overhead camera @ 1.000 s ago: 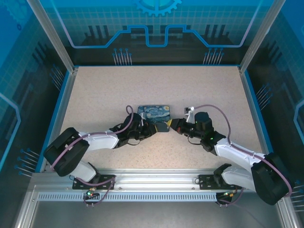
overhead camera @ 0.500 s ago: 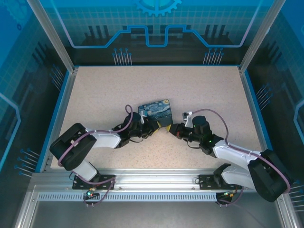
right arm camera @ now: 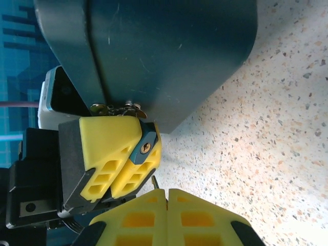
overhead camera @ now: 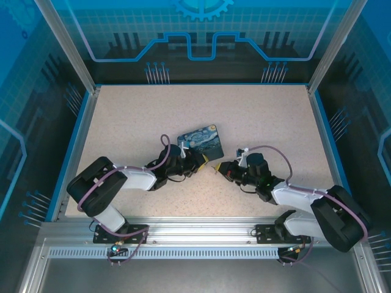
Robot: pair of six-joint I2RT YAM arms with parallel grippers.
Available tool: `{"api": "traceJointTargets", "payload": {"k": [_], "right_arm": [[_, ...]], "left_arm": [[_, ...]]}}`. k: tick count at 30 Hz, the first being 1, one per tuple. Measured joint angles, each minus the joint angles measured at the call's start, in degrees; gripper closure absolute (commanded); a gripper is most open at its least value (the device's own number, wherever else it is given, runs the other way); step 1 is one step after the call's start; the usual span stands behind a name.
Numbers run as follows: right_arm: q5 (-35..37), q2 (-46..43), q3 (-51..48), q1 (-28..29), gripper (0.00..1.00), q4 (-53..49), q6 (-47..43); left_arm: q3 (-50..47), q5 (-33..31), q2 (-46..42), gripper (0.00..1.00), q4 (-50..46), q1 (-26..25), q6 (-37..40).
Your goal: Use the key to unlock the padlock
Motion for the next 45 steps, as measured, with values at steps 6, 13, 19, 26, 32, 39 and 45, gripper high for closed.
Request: {"api": "traceJointTargets", "payload": {"k": [6,13,19,26,32,39,45], "right_arm": [[1.3,2.9,-2.1,0.0,1.00,6.4,6.8],[2.5,3.0,-2.6,0.1,1.00,8.0,10.3],[3.2,2.3,-2.6,0.7,1.00,8.0,11.1],[4.2,2.5,-1.3,1.9,1.00,8.0,11.5],[4.3,4.3,-0.2,2.4,1.00,8.1,11.5],[4.7,6.2,0.1,2.6,1.00,8.9,11.9],[5.0,7.6,0.9,2.7,1.00,9.8,12.3]], "left_arm": [[-0.1,0.0,0.0,1.00,0.5,0.0,-0.6],[-1.3,-0.4,0.0,1.00,2.5,0.0,-0.8],[-1.6,-0.9,0.0,1.00,3.3,0.0,-1.8],[-1.6,-1.5,0.0,1.00,4.1,0.0,-2.3],[-1.6,-1.7,0.0,1.00,4.3,0.0,-2.8],[-1.6,-1.9,0.0,1.00,4.4,0.0,-3.3],[-1.6,-1.9,0.0,1.00,4.5,0.0,-3.3]]}}
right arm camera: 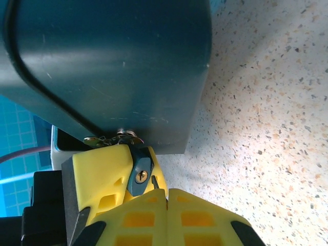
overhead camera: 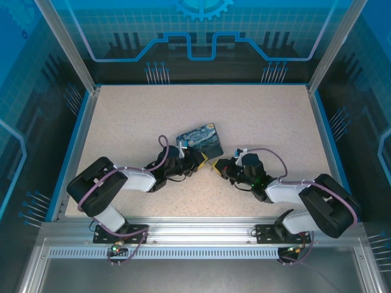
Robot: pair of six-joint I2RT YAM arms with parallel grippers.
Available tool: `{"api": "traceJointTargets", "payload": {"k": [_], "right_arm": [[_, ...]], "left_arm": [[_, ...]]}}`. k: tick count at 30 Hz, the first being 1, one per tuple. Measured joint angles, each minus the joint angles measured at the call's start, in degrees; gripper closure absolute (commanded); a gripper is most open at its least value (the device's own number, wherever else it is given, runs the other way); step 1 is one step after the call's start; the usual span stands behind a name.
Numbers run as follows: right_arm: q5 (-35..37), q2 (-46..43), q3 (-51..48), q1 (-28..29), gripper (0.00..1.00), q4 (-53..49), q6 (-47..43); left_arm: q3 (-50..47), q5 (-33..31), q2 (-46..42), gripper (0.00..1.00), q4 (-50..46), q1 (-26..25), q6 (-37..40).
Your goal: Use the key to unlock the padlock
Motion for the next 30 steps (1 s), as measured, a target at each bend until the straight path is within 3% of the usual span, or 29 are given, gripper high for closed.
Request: {"api": "traceJointTargets", "payload": {"k": [22,30], "right_arm": [[0.4,3.0,1.7,0.4,1.00,2.1,0.6],[-1.0,7.8,2.5,0.1,1.00,6.9,-0.9]], "left_arm": [[0.0,-1.3,0.6,1.00,1.0,0.0,-0.4],[-0.1,-2.8,1.1,1.00,1.3,0.4,-0.9]]}}
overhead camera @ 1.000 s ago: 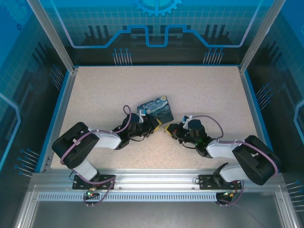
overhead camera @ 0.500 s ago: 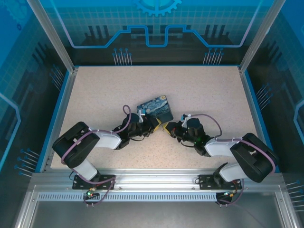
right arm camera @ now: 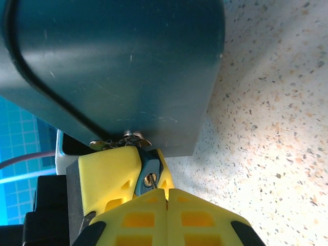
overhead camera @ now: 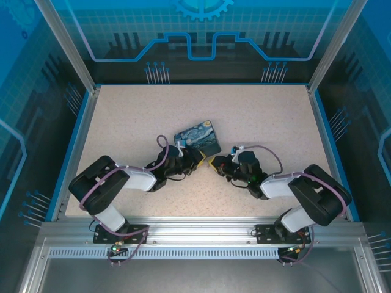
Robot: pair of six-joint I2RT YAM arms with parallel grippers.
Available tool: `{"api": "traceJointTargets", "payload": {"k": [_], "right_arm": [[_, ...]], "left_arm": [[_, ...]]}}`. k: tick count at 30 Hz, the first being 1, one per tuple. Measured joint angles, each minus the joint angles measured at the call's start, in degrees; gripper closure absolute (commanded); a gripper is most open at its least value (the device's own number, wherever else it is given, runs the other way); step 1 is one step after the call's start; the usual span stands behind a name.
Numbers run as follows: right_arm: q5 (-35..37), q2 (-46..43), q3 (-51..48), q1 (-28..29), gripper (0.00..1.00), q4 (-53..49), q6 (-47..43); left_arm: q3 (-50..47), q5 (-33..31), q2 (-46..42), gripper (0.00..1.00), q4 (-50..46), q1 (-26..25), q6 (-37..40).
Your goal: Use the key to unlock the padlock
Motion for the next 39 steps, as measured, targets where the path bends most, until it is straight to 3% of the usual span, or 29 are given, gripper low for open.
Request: {"api": "traceJointTargets", "payload": {"k": [8,39], "right_arm": [[-4.8,6.2,1.3,-1.3,1.00,5.7,-3.0],[-13.6,8.1,4.1,-5.5,1.00,6.0,-13.4]], "left_arm": [[-0.8,-1.6,-0.2,1.00,-0.5,0.4,-0.8],[-1.0,-2.4,-2.6,1.00,-1.3,0.7,-2.6]]}}
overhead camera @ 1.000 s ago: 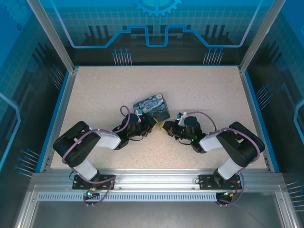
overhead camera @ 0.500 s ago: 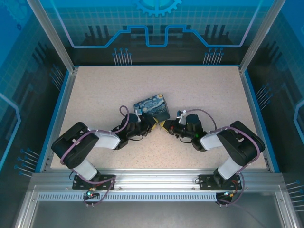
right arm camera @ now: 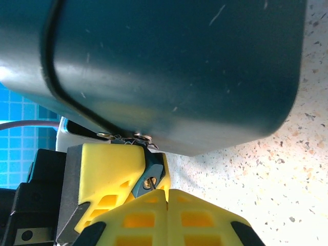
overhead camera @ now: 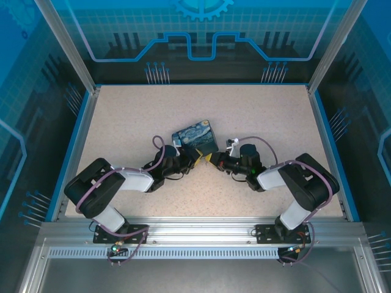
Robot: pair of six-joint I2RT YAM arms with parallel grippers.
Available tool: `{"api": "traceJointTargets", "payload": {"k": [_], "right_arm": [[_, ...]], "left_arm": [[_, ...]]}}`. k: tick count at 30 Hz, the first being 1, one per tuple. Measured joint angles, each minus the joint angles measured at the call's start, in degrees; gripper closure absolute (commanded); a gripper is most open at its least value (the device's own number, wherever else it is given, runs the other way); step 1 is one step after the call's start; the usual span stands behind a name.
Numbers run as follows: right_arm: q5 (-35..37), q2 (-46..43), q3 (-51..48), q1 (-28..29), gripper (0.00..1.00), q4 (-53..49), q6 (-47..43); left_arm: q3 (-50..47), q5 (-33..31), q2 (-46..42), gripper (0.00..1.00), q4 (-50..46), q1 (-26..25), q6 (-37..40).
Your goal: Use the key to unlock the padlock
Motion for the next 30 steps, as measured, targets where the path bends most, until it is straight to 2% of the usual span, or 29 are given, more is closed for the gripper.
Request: {"api": "traceJointTargets", "payload": {"k": [8,30], "right_arm": [[0.0,0.9,0.0,0.0,1.00,2.6,1.8],[0.3,3.4,0.2,0.1,1.00,10.6,16.4]], "left_arm": [[0.0,-0.5,-0.2,1.00,0.2,0.1,-1.5],[0.0,-2.2,-1.4,1.00,2.7,0.5,-2.8]]}}
